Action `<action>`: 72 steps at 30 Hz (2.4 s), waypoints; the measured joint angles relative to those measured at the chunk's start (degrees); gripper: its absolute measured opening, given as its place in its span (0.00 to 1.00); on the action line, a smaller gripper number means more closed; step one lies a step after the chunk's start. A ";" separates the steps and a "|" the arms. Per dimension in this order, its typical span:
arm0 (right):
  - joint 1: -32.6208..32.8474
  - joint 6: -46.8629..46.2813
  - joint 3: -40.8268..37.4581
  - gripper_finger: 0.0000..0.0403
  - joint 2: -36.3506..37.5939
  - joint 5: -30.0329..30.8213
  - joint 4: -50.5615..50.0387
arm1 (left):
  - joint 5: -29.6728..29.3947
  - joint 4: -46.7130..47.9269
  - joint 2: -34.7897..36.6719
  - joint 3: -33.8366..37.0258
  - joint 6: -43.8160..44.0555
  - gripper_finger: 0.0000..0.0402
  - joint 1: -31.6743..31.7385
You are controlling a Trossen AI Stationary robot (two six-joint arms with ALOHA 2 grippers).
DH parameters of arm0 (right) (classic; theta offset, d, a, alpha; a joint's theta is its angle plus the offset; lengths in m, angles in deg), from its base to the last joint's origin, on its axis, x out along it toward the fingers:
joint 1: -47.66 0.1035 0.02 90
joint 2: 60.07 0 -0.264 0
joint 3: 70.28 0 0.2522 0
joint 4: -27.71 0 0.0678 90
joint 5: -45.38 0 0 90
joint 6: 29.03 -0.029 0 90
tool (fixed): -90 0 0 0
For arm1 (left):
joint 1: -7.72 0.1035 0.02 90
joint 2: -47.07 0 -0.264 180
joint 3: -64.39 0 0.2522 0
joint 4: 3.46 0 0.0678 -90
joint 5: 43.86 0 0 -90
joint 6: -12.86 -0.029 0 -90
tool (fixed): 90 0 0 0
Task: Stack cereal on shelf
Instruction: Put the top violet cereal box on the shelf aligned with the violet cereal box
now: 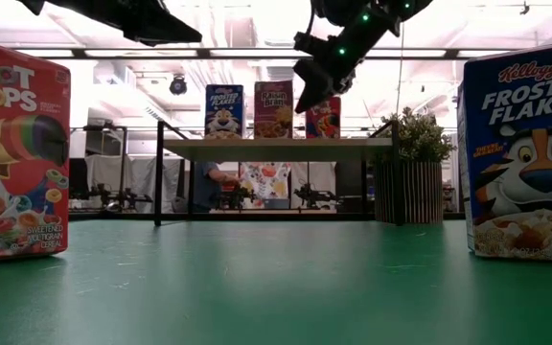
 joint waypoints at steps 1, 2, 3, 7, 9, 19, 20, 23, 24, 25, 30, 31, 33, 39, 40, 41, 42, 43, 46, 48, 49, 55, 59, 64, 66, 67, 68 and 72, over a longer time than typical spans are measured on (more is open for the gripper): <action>0.00 -0.01 0.00 0.02 0.00 0.01 -0.43 | 0.00 -0.01 0.00 0.00 0.00 0.00 0.00; -0.01 -0.18 -0.01 0.02 0.00 0.02 -0.86 | 0.00 0.01 0.00 0.00 0.00 0.00 0.01; -0.02 -0.61 -0.02 0.02 0.00 0.02 -1.29 | 0.00 0.01 0.00 0.00 0.00 0.00 0.00; 0.55 -3.03 -0.02 0.02 0.11 -0.06 -4.03 | 0.00 0.02 0.00 0.00 0.00 0.00 0.01; 1.40 -3.43 -0.15 0.02 0.13 -1.68 -5.12 | 0.00 0.03 0.00 0.00 0.00 0.00 0.00; 4.00 1.36 -1.16 0.02 -3.12 -5.66 4.44 | -0.02 -0.03 0.00 0.00 0.00 0.00 0.00; 3.98 2.45 -1.16 0.02 -3.71 -4.58 5.99 | -0.02 0.01 0.00 0.00 0.00 0.00 0.02; 3.85 5.76 -0.60 0.02 -5.48 1.22 7.12 | -0.02 0.02 0.00 0.00 -0.23 0.00 0.00; 3.82 6.27 -0.44 0.02 -5.98 2.03 7.15 | -0.02 0.02 0.00 0.00 -0.36 0.00 0.02; 3.74 6.93 -0.31 0.02 -6.46 2.42 7.03 | -0.02 0.01 0.00 0.00 -0.39 0.00 0.01; 3.74 6.64 0.00 0.02 -7.13 2.56 7.05 | -0.02 0.03 0.00 0.00 -0.42 0.00 0.00; 3.74 6.45 0.00 0.02 -7.15 2.56 7.03 | -0.02 0.05 0.00 0.00 -0.42 0.00 0.01; 3.74 6.02 0.00 0.02 -7.15 2.51 7.14 | -0.03 0.03 0.00 0.00 -0.44 0.00 0.02; 3.53 6.88 0.00 0.02 -7.15 2.54 9.26 | -0.04 0.01 0.00 0.00 -0.85 0.00 0.02; 3.47 7.06 0.00 0.02 -7.15 2.54 9.28 | -0.04 0.02 0.00 0.00 -0.85 0.00 0.01; 3.30 7.31 0.00 0.02 -7.15 2.53 9.45 | -0.04 0.01 0.00 0.00 -0.85 0.00 0.02; 3.22 7.62 0.00 0.02 -7.15 2.54 9.71 | -0.04 0.01 0.00 0.00 -0.85 0.00 0.01; 3.05 8.04 0.00 0.02 -7.15 2.56 9.83 | -0.04 0.01 0.00 0.00 -0.85 0.00 0.02; 2.70 8.20 0.00 0.02 -7.15 2.56 9.82 | -0.04 0.01 0.00 0.00 -0.85 0.00 0.00; 2.60 8.21 0.00 0.02 -7.15 2.58 9.99 | -0.04 0.01 0.00 0.00 -0.85 0.00 0.02; 2.51 8.24 0.00 0.02 -7.15 2.56 10.25 | -0.04 -0.01 0.00 0.00 -0.85 0.00 0.02; 2.19 8.18 -0.02 0.02 -7.15 2.56 11.82 | -0.04 -0.01 0.00 0.00 -0.83 0.00 0.02; 2.61 5.80 0.16 0.02 -7.11 2.57 10.03 | -0.04 0.00 0.00 0.00 -0.83 0.00 0.02; 4.40 4.09 2.40 0.02 -5.17 2.54 0.02 | -0.04 0.16 0.00 0.00 -0.53 0.00 0.02; 4.61 3.62 3.90 0.02 -3.90 2.89 -5.35 | -0.04 0.25 0.00 0.00 -0.47 0.00 0.02; 4.42 3.00 4.46 0.02 -3.33 3.36 -7.47 | -0.04 0.26 0.00 0.00 -0.44 0.00 0.00; 3.97 2.58 4.91 0.02 -2.98 4.49 -8.71 | -0.04 0.28 0.00 0.00 -0.44 0.00 0.01; 0.99 2.42 5.16 0.02 -2.36 5.62 -6.00 | -0.04 0.36 -0.02 0.00 -0.68 0.00 0.01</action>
